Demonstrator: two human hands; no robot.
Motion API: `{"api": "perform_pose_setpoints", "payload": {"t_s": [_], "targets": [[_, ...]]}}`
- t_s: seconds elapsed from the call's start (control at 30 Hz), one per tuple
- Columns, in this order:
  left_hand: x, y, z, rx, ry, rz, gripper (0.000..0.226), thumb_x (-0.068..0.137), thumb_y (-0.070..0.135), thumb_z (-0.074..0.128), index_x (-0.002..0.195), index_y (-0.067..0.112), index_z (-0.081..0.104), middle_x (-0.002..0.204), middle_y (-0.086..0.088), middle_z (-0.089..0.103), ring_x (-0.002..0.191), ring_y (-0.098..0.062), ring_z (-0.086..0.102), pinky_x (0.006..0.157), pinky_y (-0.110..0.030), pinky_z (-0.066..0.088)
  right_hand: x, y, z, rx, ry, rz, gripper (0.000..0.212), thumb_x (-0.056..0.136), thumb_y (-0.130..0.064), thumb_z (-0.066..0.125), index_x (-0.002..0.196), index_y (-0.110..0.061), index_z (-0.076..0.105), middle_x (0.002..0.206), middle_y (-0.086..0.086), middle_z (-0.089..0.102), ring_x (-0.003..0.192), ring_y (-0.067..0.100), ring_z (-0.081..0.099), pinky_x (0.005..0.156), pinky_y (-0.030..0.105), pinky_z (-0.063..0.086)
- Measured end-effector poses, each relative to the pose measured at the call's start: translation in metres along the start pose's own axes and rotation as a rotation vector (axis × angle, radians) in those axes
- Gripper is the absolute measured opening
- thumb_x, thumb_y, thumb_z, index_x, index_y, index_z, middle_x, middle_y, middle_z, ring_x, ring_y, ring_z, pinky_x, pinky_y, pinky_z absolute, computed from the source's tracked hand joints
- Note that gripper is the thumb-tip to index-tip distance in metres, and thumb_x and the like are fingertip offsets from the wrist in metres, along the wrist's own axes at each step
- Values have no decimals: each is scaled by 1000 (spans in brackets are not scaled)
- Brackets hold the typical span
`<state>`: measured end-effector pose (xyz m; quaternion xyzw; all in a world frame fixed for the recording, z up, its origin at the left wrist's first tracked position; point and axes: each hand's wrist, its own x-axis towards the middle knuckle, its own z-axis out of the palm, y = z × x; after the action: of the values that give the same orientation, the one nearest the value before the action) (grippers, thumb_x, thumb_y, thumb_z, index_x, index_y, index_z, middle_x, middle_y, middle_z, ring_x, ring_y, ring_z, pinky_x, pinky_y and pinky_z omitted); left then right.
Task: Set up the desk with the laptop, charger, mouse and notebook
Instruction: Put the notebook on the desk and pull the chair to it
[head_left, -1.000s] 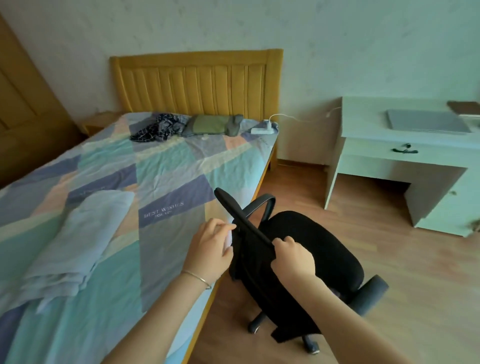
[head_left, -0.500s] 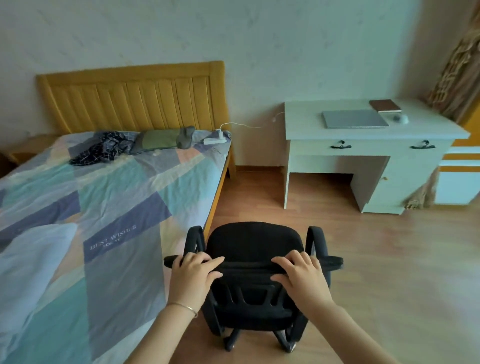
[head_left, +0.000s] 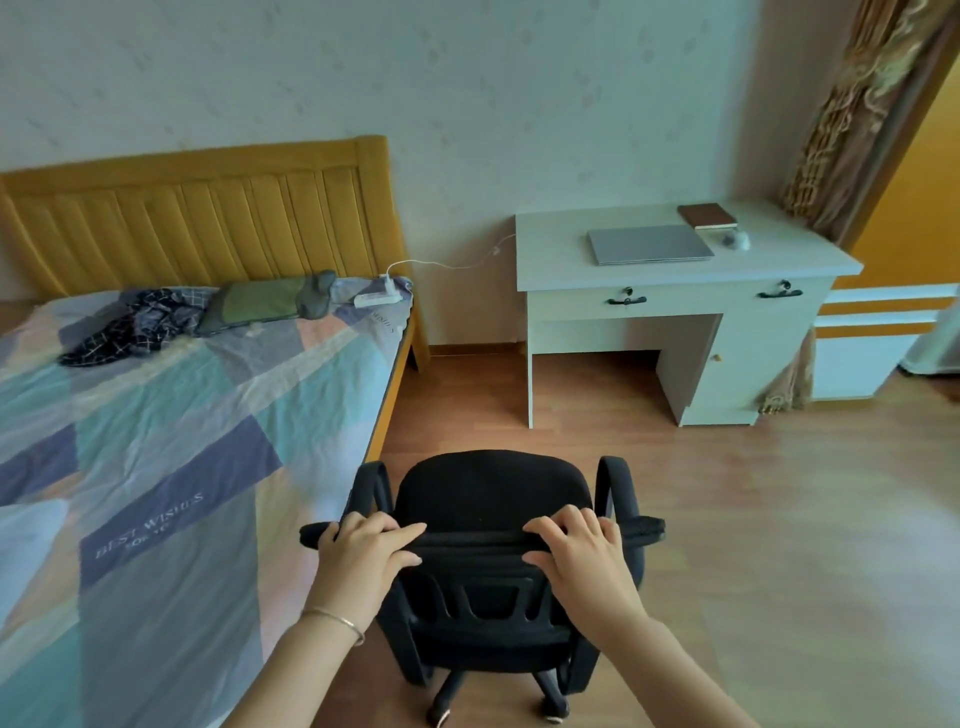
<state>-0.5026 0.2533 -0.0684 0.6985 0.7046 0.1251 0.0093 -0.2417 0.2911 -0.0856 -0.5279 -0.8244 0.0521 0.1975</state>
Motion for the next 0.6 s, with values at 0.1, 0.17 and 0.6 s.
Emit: {"api": "perform_pose_setpoints", "payload": {"t_s": [0.1,0.17,0.6], "targets": [[18,24,11,-4,-7,48,31,70,30,77,100,35,72,77,8,66,69,-25,57,64,-50,51,5,30,-6,-7,-26,24,26,80,-42,67,103,-33,61,90,-8,58,85,18,58,84,36,46],[32,45,15,-26,-13,50,29,75,34,71,104,37,70,83,7,67,77,-27,57,71,-51,48,10,55,-16,-19,-76,30,27,87,-44,57,112,-34,58,99,-8,55,97,19,54,94,37,38],[176,185,58,1,-78,77,37,91,47,48,128,46,49,116,9,58,112,-22,42,96,-41,32,87,230,-68,75,-191,188,26,93,-38,50,118,-40,52,108,-10,47,110,16,38,96,37,22]]}}
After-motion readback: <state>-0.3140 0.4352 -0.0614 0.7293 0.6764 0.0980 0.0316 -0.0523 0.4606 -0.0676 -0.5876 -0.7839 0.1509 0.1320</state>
